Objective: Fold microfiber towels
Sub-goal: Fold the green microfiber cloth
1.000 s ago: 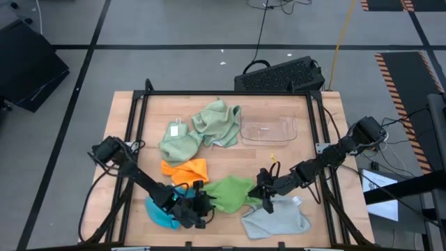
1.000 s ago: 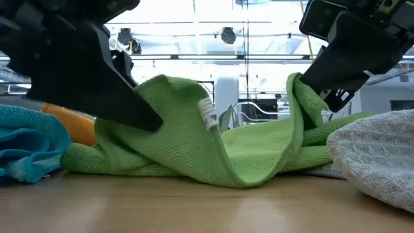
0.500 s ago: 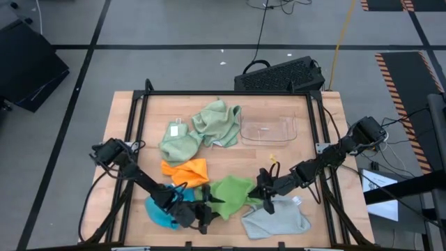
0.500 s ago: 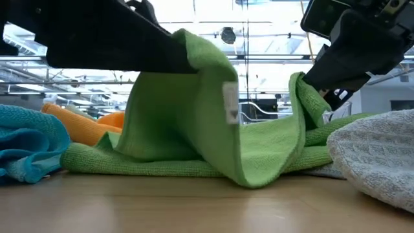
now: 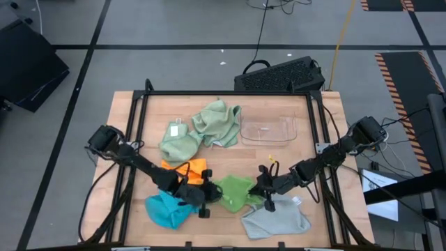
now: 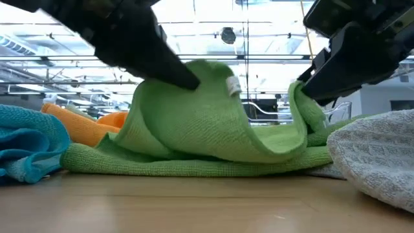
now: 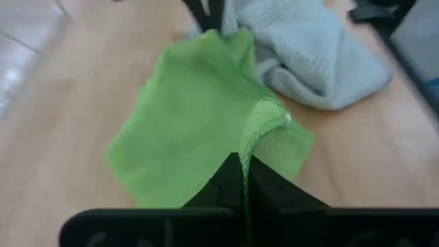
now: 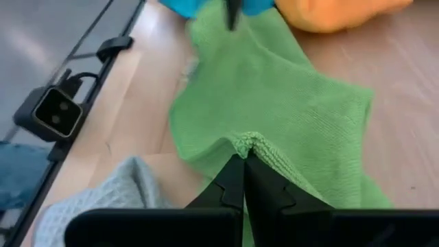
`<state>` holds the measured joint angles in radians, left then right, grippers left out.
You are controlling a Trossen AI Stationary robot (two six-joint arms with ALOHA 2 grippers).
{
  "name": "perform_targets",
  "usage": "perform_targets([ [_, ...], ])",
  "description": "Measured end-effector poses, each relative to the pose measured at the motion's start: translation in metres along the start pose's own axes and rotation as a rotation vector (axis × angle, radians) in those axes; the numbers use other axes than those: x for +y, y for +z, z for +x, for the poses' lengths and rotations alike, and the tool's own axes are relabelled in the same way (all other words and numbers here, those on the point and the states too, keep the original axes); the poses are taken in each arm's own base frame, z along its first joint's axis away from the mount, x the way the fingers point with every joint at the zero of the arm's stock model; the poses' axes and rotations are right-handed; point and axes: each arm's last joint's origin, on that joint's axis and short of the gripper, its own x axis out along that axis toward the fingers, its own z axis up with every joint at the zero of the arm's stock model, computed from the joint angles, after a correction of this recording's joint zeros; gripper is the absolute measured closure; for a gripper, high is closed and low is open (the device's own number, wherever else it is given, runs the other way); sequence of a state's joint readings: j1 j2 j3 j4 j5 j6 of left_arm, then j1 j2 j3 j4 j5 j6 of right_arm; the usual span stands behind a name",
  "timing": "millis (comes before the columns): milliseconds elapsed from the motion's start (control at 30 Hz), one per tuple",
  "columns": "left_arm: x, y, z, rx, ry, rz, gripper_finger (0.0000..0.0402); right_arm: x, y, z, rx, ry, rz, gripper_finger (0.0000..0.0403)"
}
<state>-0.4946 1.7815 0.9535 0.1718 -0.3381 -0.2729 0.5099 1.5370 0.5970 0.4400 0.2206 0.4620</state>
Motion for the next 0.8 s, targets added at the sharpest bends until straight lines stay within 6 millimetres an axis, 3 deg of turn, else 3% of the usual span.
perform_targets([
  [267,0.017,-0.001,0.001,0.09,-0.006,-0.251,0.0389,0.008,-0.01,-0.004,-0.019,-0.037,0.158,0.0369],
  [533,0.02,-0.011,0.0,0.186,0.054,-0.39,0.0386,0.019,-0.017,-0.009,-0.073,-0.097,0.366,0.028],
  [800,0.022,-0.007,0.002,0.202,-0.035,-0.544,0.0345,0.025,-0.019,-0.012,-0.063,-0.064,0.474,0.0269],
])
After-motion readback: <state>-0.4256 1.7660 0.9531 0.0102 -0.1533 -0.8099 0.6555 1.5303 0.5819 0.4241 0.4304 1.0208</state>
